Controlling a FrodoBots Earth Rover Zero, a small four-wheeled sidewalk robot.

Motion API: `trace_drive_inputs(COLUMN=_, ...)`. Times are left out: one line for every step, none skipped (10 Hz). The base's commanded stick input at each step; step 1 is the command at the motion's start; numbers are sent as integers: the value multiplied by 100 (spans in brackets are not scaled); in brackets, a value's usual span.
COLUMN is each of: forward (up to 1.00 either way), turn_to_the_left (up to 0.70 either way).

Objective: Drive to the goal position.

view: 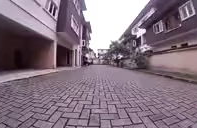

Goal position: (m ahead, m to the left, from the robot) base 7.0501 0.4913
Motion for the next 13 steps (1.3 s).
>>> trace_drive_inputs(forward=70, turn_to_the_left=0)
trace_drive_inputs(forward=70, turn_to_the_left=0)
trace_drive_inputs(forward=70, turn_to_the_left=0)
trace_drive_inputs(forward=70, turn_to_the_left=0)
trace_drive_inputs(forward=70, turn_to_the_left=0)
trace_drive_inputs(forward=70, turn_to_the_left=0)
trace_drive_inputs(forward=70, turn_to_the_left=0)
trace_drive_inputs(forward=70, turn_to_the_left=0)
trace_drive_inputs(forward=70, turn_to_the_left=0)
trace_drive_inputs(forward=70, turn_to_the_left=0)
trace_drive_inputs(forward=70, turn_to_the_left=0)
trace_drive_inputs(forward=70, turn_to_the_left=0)
trace_drive_inputs(forward=70, turn_to_the_left=0)
